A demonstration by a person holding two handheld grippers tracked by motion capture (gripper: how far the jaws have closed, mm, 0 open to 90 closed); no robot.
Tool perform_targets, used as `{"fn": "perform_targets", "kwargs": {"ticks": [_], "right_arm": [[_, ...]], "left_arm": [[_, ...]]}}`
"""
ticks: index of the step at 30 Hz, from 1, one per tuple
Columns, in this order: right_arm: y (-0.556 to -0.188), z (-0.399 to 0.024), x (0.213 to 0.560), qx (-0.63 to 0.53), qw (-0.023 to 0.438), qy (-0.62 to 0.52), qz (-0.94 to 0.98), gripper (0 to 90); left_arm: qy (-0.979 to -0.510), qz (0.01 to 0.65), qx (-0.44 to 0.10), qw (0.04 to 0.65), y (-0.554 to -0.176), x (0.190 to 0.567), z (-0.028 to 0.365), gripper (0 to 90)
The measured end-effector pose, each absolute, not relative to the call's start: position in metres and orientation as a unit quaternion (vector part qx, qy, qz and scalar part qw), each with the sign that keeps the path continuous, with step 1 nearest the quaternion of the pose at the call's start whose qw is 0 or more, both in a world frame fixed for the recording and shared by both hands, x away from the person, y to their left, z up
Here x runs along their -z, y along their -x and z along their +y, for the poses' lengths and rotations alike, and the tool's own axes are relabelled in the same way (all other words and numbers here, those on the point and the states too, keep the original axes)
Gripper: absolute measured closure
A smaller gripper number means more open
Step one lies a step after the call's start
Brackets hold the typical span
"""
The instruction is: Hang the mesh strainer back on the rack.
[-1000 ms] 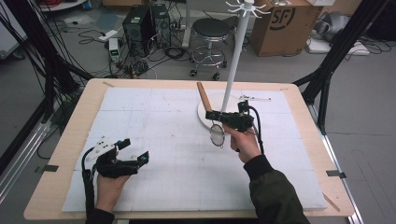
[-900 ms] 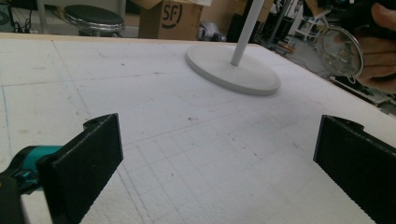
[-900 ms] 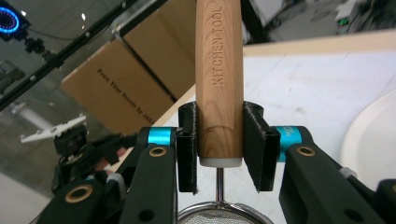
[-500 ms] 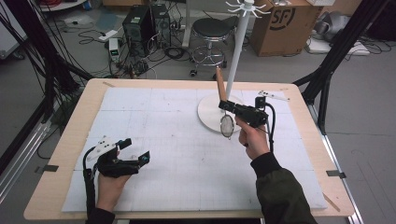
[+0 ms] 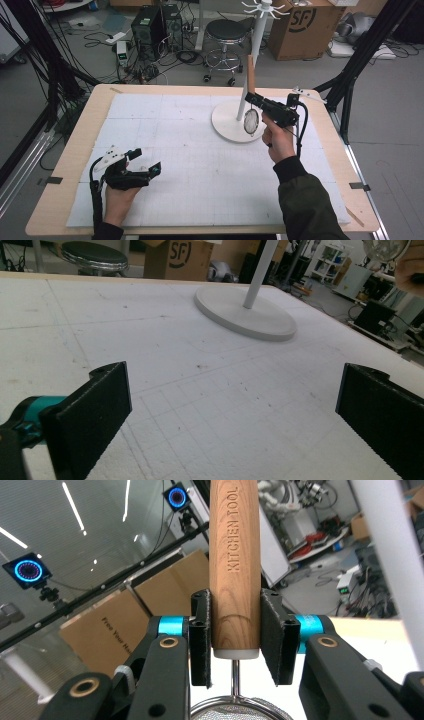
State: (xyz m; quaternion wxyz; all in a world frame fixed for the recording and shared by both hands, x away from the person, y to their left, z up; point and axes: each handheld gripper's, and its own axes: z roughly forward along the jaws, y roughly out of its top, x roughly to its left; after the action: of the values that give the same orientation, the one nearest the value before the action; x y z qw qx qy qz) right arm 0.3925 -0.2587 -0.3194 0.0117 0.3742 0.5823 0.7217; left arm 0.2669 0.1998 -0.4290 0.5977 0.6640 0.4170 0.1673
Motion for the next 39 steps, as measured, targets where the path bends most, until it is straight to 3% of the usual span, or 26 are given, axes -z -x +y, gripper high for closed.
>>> {"fn": "perform_targets", "kwargs": {"ticks": [24,39], "right_arm": [[-0.394,-0.285,0.276,-0.754,0.096,-0.372,0.533,68.9],[-0.396,-0.285,0.247,-0.764,0.118,-0.357,0.524,68.8]], "left_arm": [[-0.667,0.413,-0.163,0.599,-0.269,0.429,0.196,1.9],[-0.665,0.414,-0.163,0.600,-0.269,0.429,0.196,1.9]]}}
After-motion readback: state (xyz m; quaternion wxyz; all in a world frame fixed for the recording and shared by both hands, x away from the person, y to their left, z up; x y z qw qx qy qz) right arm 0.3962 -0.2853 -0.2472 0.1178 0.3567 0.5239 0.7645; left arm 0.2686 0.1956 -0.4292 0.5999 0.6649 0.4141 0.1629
